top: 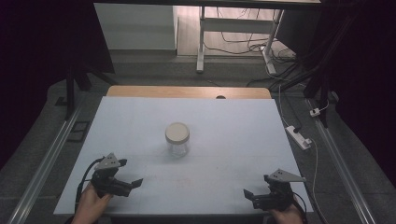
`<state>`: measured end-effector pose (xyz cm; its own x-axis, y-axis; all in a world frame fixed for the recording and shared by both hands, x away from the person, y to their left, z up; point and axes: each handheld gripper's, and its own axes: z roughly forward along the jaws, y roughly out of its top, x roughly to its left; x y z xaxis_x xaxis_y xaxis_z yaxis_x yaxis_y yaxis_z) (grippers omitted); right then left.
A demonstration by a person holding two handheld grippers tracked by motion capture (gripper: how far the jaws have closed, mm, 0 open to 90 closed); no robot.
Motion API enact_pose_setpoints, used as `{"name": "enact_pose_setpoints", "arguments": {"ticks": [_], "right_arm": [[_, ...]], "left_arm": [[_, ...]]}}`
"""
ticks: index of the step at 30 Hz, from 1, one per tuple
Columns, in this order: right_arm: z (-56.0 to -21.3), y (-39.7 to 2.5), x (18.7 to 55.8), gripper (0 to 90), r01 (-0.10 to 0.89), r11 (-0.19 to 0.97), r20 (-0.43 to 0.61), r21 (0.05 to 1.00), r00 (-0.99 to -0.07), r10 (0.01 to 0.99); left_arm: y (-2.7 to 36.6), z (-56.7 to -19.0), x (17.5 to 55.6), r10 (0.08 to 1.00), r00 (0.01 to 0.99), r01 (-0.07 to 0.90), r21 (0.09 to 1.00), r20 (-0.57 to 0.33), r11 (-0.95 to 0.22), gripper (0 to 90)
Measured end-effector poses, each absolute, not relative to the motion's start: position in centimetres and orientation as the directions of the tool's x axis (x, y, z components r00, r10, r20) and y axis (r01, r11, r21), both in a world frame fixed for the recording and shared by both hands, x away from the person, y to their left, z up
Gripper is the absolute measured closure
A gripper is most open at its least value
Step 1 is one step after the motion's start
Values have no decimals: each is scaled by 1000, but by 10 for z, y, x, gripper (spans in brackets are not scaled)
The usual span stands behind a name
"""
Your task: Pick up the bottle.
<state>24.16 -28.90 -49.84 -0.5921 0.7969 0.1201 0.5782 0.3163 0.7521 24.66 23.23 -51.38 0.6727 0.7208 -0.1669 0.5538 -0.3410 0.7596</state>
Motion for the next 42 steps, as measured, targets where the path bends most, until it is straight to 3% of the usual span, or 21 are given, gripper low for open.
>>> {"name": "enact_pose_setpoints", "arguments": {"ticks": [42], "right_arm": [[-499, -288, 242, 0, 579, 329, 129, 746, -610, 782]], "left_arm": [[148, -502, 353, 661, 745, 468, 774, -87, -426, 0]]}}
